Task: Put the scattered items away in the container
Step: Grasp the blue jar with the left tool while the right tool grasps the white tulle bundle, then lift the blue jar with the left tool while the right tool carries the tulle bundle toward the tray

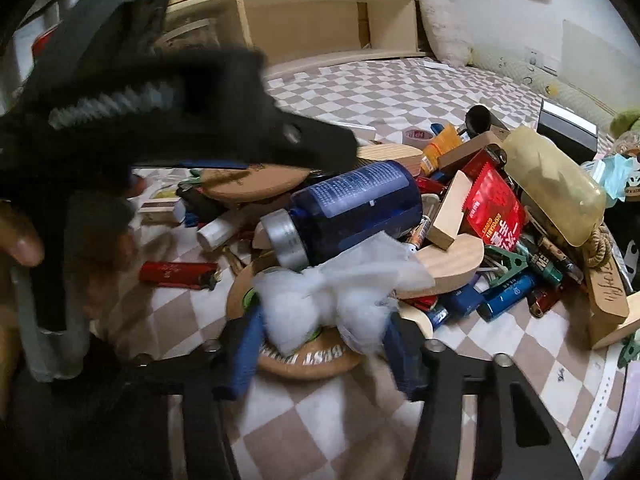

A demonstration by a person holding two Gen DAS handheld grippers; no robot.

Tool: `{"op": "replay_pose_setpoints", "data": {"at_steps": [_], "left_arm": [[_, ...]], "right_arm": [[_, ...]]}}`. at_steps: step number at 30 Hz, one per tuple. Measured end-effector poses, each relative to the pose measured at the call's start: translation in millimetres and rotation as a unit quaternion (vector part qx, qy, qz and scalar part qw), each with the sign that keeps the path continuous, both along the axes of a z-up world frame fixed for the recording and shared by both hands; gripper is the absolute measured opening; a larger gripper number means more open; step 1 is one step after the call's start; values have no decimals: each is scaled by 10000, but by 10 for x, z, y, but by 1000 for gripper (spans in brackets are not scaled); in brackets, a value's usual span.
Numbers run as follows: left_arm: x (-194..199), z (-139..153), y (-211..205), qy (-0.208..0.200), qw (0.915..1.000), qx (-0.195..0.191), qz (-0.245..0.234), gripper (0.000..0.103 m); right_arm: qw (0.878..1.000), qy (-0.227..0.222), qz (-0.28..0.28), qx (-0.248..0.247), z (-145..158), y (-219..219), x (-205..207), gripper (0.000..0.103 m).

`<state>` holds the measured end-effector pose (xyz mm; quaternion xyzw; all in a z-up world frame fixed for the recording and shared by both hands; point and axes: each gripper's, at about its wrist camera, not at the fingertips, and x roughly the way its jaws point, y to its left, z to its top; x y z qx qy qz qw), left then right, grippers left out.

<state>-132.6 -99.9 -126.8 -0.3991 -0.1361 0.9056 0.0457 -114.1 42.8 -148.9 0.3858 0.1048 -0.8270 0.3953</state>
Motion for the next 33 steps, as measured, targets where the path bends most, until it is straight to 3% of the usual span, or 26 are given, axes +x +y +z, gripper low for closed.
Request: {"op": "replay_pose_setpoints", "data": {"at_steps": [9,17,20,25,30,33], "left_arm": [[-23,-32,140,40,9998,-49,-198,101],[-65,-90,347,38,9981,-435,-429,97],[-83,-129,410,-13,9975,-399,-581,81],[-144,-233,493,-135,9948,-833,-563,76],[-244,-348,499,-298,9925,-1091,-473,57],[-251,-359,493,-309,9919,-1158,-423,55]], "right_arm": [[9986,-191,-405,-283,235,474,50,48],[9948,-278,-920,-332,311,897,84,48],[9914,-369,-1168,-462,331,1090,78,48],[9826,-528,-1601,-779,352,1412,111,48],[9746,-670,-1904,-968,316,1577,84,48],[9725,-716,-1991,-969,287,1599,70,48]]}}
